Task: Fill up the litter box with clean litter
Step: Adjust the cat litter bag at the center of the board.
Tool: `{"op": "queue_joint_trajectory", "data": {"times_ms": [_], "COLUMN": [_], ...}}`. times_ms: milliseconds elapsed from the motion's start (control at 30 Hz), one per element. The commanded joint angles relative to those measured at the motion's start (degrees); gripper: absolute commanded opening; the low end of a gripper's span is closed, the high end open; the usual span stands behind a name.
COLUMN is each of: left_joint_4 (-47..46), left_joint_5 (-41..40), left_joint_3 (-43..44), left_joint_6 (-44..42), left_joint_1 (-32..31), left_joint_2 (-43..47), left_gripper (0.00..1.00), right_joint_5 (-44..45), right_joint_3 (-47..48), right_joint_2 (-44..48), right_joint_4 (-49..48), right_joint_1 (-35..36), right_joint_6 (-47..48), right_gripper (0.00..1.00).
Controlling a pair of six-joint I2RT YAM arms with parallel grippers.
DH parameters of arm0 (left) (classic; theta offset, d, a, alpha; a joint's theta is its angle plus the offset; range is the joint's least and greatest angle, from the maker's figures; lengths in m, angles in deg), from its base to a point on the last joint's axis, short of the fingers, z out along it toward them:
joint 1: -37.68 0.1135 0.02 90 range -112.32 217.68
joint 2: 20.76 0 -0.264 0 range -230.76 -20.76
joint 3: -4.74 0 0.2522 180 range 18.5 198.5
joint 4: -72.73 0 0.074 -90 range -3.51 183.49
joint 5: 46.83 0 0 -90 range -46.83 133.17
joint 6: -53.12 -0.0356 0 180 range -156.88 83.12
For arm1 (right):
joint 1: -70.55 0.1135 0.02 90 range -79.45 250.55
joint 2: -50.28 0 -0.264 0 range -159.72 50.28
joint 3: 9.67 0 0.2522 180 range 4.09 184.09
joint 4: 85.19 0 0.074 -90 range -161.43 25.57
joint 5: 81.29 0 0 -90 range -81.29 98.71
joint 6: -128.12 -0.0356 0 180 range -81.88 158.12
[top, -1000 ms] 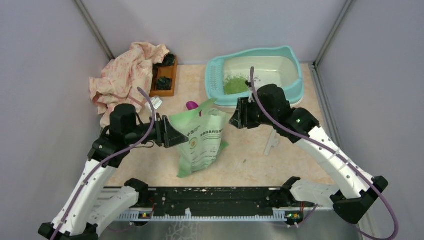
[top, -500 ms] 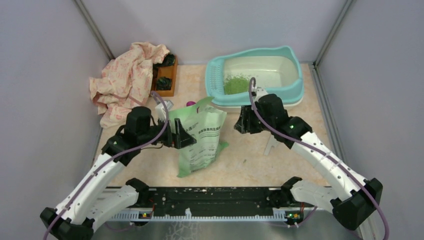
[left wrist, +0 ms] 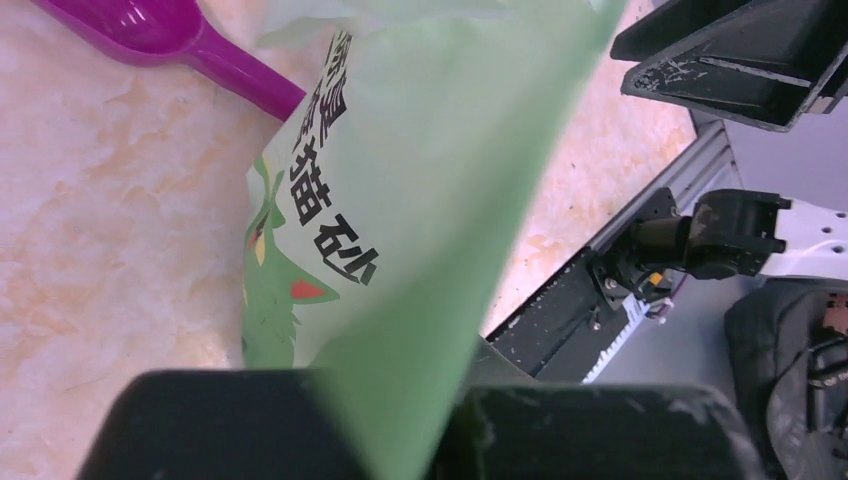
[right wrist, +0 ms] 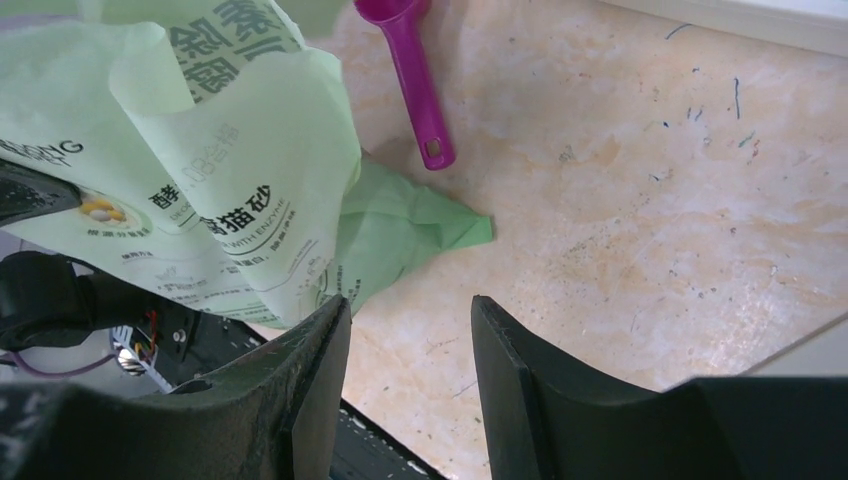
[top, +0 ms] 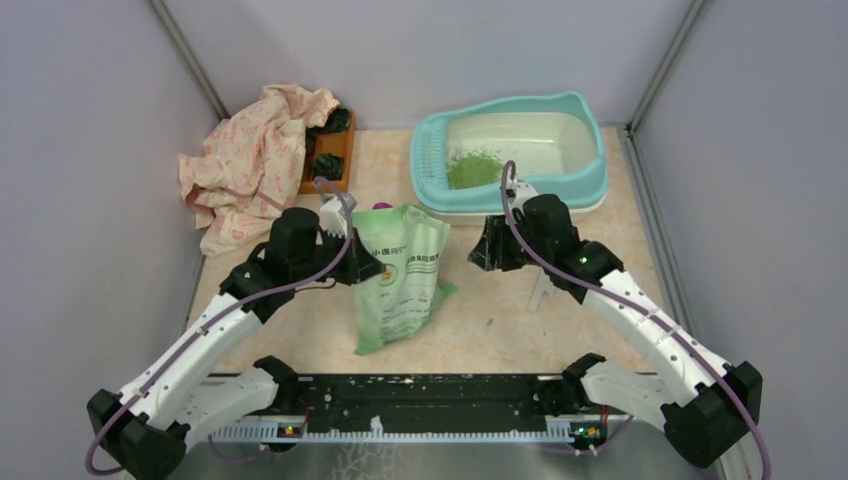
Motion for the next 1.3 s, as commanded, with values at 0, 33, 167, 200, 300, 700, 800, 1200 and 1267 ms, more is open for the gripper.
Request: {"op": "queue_joint_trajectory", "data": {"times_ms": [0,33,167,200,300,700,800,1200,1267], "left_joint_4": [0.2,0.0,2.9,3.1,3.6,4.7,5.0,4.6,4.2], "left_joint_5": [-3.6,-2.8,-4.1,-3.2,-0.5,14.7,18.2,20.7,20.2], "left_joint_3": [3.4,4.6,12.1,13.7,18.3,31.5,33.6,30.2,27.0], "left_joint_6": [-4.3,-6.4,-12.7,-14.0,-16.2,-16.5,-15.8,-14.9,-14.4], "left_joint_1": [-0.4,-0.4,-0.2,-0.1,0.5,3.2,3.2,3.2,3.2], "left_joint_2": [-0.8,-0.9,-2.7,-3.3,-5.7,-9.7,-10.0,-8.0,-6.3], "left_gripper": [0.0,0.0,0.0,0.0,0.0,0.0,0.0,0.0,0.0], "right_joint_5": [1.4,1.5,-0.5,-1.6,-6.6,-4.3,-3.9,-8.2,-15.5], "right_joint_3": [-0.6,-0.8,-3.1,-4.5,-12.7,-23.1,-24.0,-19.6,-14.8], "right_joint_2": [2.4,2.5,3.5,4.7,8.1,15.0,15.1,9.6,6.7], "right_joint_4": [-3.5,-3.7,-9.1,-12.3,-26.2,-43.1,-45.4,-47.6,-43.8], "right_joint_1": [-0.9,-0.9,-1.0,-1.0,-1.0,-1.3,-1.3,-2.3,-2.4], "right_joint_6": [0.8,0.9,4.3,5.5,7.7,13.9,14.3,15.5,18.4], "right_gripper": [0.48,0.48,0.5,0.5,0.5,0.5,0.5,0.54,0.54]}}
